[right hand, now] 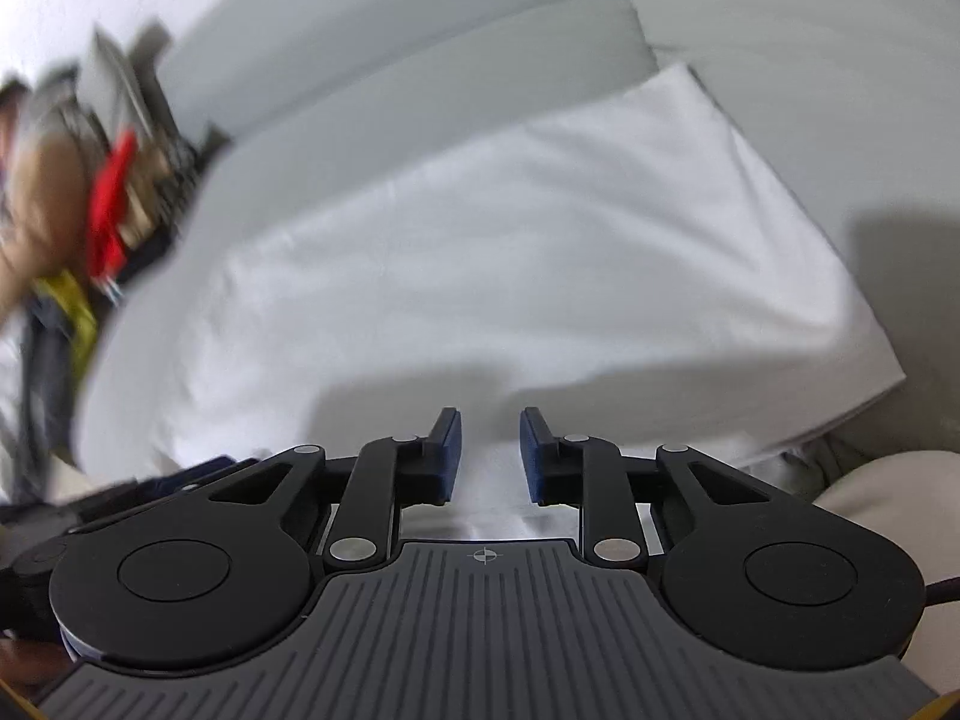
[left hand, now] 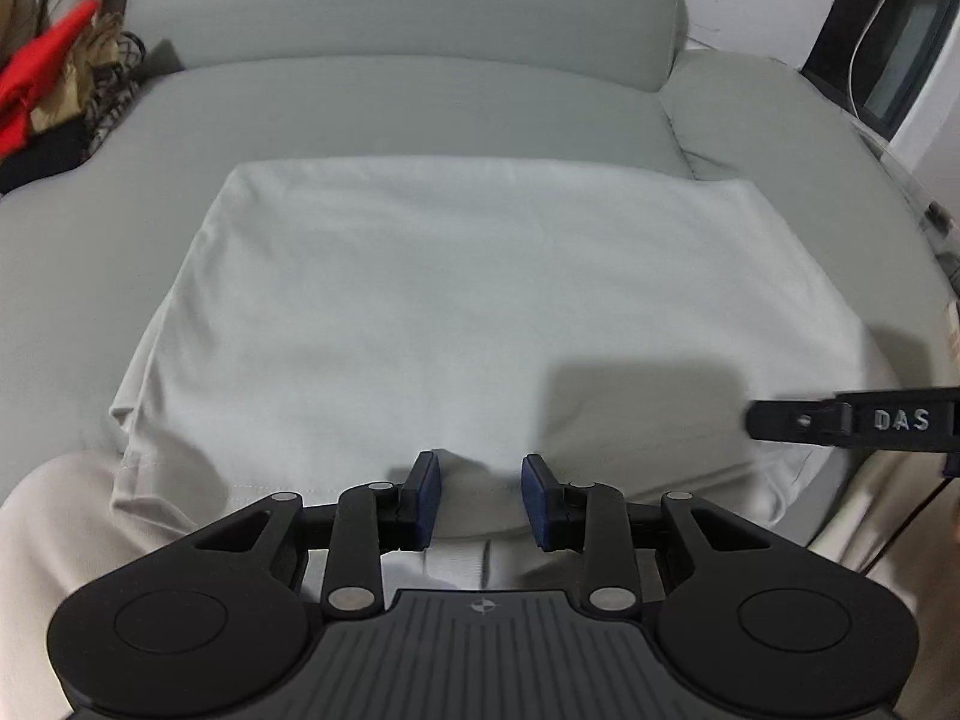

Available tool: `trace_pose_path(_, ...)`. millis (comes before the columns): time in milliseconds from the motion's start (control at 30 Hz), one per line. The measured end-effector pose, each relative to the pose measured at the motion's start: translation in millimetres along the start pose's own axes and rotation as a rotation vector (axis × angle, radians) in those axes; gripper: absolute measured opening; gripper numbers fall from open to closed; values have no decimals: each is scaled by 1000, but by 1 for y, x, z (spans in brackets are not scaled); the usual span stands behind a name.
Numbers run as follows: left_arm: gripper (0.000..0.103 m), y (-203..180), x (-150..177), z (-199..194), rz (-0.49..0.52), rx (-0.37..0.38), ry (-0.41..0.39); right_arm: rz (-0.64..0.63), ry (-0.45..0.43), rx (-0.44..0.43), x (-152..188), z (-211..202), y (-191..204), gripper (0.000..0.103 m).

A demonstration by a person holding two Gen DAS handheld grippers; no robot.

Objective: Fold clothes

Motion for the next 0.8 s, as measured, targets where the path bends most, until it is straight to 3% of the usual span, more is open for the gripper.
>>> trace_pose_path(100,29,2,7,-9,25,-11,82,-25,68,30,17,-8,-12,15)
trace_pose_path(200,29,11,13,-18,-49,1,103,90,183,28,32,-22,-31,27)
trace_pose_path(233,29,12,11,-22,-73,7,81,130,152,21,31,-29,-38,27)
trace_pose_path(267,29,14,9,-26,-97,13,60,180,102,17,27,-35,-45,37)
trace_pose_path(300,30,15,7,-29,-120,18,38,248,50,15,22,-43,-54,55)
trace_pose_path(333,31,14,3,-32,-125,19,14,317,-1,13,17,-50,-64,58)
trace_pose_path(433,33,11,-8,-30,-132,29,-19,482,-70,16,4,-58,-92,54)
trace_pose_path(500,34,6,-6,-32,-134,36,-10,512,-75,68,-3,-55,-103,48)
trace_pose_path(700,35,7,1,-27,-153,52,24,453,11,239,-17,-31,-106,47)
trace_pose_path(800,36,10,1,-26,-171,59,22,492,21,277,-14,-29,-115,49)
Point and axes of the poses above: each gripper's, at about its wrist camera, not at the fingertips, and z roughly the way its jaws point, y to its left, x to its underside, the point moved 5 cm from there along z, roughly the way its jaws point, and after that the axes turned 8 degrees about -y, right-handed, at the moved point
